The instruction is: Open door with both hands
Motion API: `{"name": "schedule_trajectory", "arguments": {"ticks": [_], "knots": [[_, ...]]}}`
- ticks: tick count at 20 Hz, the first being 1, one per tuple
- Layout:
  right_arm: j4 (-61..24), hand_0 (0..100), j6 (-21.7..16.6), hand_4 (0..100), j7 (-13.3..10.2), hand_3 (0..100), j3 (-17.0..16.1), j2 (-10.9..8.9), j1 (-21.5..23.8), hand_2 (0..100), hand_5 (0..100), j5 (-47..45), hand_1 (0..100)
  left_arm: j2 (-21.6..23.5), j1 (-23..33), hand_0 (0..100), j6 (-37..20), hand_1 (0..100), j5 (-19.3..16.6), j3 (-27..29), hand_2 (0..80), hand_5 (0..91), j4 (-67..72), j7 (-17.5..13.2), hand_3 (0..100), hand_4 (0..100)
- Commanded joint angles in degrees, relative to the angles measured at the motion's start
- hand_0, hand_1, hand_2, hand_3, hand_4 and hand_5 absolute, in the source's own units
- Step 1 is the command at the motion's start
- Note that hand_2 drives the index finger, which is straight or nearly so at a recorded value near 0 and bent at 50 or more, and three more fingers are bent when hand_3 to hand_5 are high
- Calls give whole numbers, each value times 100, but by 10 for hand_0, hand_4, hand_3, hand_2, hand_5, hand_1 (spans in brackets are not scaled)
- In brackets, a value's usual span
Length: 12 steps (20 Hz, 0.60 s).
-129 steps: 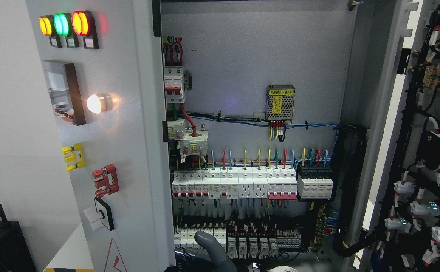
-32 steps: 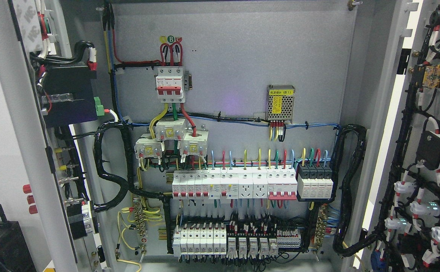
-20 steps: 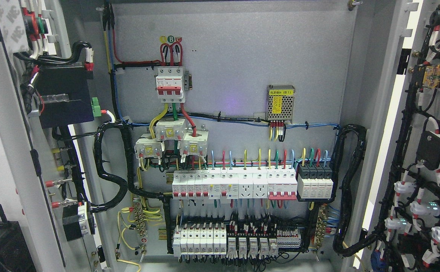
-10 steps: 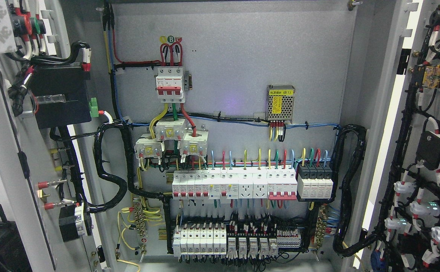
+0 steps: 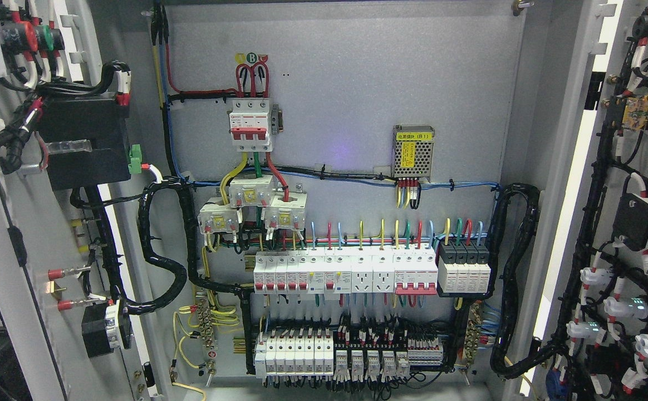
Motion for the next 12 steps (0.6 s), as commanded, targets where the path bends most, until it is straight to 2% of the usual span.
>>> {"name": "schedule_trajectory", "arguments": {"ticks": [1, 12], "knots": [[14, 0, -6, 0, -21, 0, 98, -4, -12, 0, 0, 31, 0, 0, -176, 0, 0, 0, 0, -3, 0, 0, 0, 1, 0, 42], [-12, 0, -6, 0, -21, 0, 256, -4, -12, 0, 0, 93, 0, 0, -176, 0, 0, 0, 0, -3, 0, 0, 0, 1, 0, 42]]}}
